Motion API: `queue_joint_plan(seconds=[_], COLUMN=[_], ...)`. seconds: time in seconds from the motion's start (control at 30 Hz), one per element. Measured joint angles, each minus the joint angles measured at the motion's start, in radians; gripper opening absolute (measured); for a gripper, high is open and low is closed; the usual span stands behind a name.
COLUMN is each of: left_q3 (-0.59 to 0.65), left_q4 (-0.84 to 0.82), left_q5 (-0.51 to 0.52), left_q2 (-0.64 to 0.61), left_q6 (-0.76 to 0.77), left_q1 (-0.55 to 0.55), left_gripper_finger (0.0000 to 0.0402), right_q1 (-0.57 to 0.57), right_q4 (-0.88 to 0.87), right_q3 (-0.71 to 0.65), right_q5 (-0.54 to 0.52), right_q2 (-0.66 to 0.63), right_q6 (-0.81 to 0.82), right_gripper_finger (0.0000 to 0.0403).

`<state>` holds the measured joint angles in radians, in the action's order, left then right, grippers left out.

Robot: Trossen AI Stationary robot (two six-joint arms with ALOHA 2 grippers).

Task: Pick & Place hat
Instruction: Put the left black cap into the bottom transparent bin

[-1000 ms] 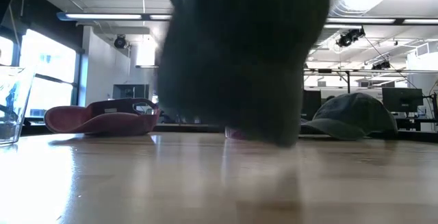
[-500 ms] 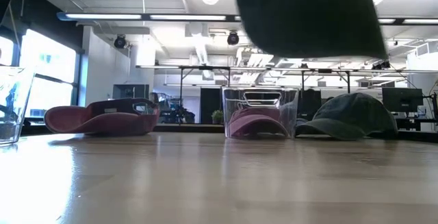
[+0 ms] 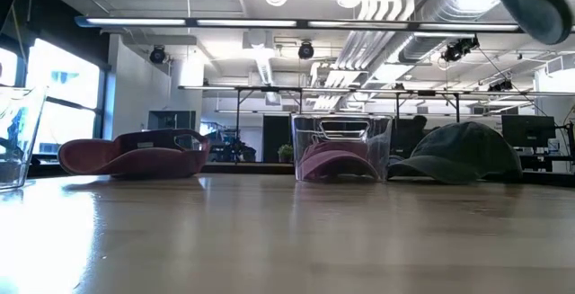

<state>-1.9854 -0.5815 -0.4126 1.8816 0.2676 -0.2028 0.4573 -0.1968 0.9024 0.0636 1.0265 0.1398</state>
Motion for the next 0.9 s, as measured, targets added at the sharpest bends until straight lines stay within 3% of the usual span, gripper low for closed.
queue_joint_plan(seconds=[0.1,0.2,0.5,0.7,0.9], left_q3=[0.0,0.0,0.0,0.0,0.0], left_q4=[0.003,0.003,0.004,0.032,0.039], left_q5=[0.001,0.003,0.003,-0.01,0.003], left_q2=[0.0,0.0,0.0,0.0,0.0], left_q6=[0.007,0.017,0.019,0.017,-0.026], left_q1=[0.0,0.0,0.0,0.0,0.0], left_gripper_finger=[0.0,0.0,0.0,0.0027,0.0141], right_q1=[-0.013,-0.013,-0.012,-0.008,0.015], right_q4=[0.059,0.081,0.069,0.069,0.067], right_q3=[0.0,0.0,0.0,0.0,0.0], right_q5=[0.141,0.216,0.327,0.416,0.416], right_q2=[0.052,0.076,0.072,0.028,-0.033], right_q6=[0.007,0.042,0.149,0.229,0.279], right_gripper_finger=[0.0268,0.0235,0.0018,0.001,0.0006])
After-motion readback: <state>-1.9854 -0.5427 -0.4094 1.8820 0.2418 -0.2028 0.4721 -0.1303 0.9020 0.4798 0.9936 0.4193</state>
